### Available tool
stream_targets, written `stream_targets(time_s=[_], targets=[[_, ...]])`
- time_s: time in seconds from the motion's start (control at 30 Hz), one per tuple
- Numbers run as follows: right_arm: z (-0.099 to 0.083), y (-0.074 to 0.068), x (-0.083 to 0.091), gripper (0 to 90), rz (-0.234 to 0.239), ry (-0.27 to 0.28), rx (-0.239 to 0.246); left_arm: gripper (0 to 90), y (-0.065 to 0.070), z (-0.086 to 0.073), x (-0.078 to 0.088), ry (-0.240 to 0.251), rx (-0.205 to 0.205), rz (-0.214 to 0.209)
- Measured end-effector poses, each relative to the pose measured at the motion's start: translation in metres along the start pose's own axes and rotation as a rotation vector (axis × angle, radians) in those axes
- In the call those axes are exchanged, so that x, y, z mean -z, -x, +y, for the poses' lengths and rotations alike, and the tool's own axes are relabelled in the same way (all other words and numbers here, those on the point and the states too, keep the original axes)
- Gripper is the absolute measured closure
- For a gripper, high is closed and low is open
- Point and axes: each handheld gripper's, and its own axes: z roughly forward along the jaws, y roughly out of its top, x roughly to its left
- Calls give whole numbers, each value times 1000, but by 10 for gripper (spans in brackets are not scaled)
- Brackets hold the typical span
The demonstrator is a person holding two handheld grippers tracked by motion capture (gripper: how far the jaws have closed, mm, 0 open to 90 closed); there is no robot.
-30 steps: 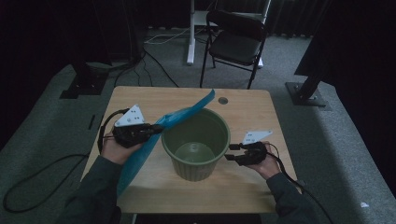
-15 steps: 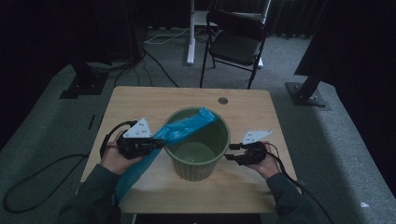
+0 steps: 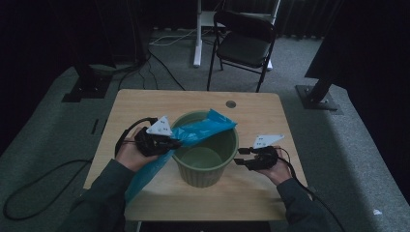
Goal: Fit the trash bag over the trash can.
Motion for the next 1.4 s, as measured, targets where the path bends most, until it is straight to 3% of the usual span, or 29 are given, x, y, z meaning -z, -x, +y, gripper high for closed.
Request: stream_targets(time_s=[0.27, 0.5, 0.63, 0.77, 0.87, 0.9, 1.03, 1.23, 1.4], targets=[[0, 0, 0, 500, 0, 0, -1, 858, -3, 21, -21, -76, -35, 3], [0, 0, 1, 501, 0, -1, 1, 844, -6, 38, -38, -91, -38, 7], [-1, 0, 2, 501, -2, 0, -3, 732, -5, 40, -42, -88, -34, 10], [-2, 1, 4, 501, -6, 4, -8, 613, -2, 37, -25, -14, -13, 48], [-2, 1, 4, 500, -6, 7, -7, 588, -2, 33, -14, 24, 6, 67], [-2, 1, 5, 501, -6, 6, -8, 587, -1, 27, 0, 62, 26, 84], [-2, 1, 4, 501, -4, 5, -7, 576, 5, 10, 22, 107, 61, 120], [-2, 0, 3, 500, -1, 3, -3, 557, 11, -13, 34, 103, 100, 145], [0, -2, 2, 500, 12, 12, 5, 549, 14, -34, 38, 104, 148, 134]])
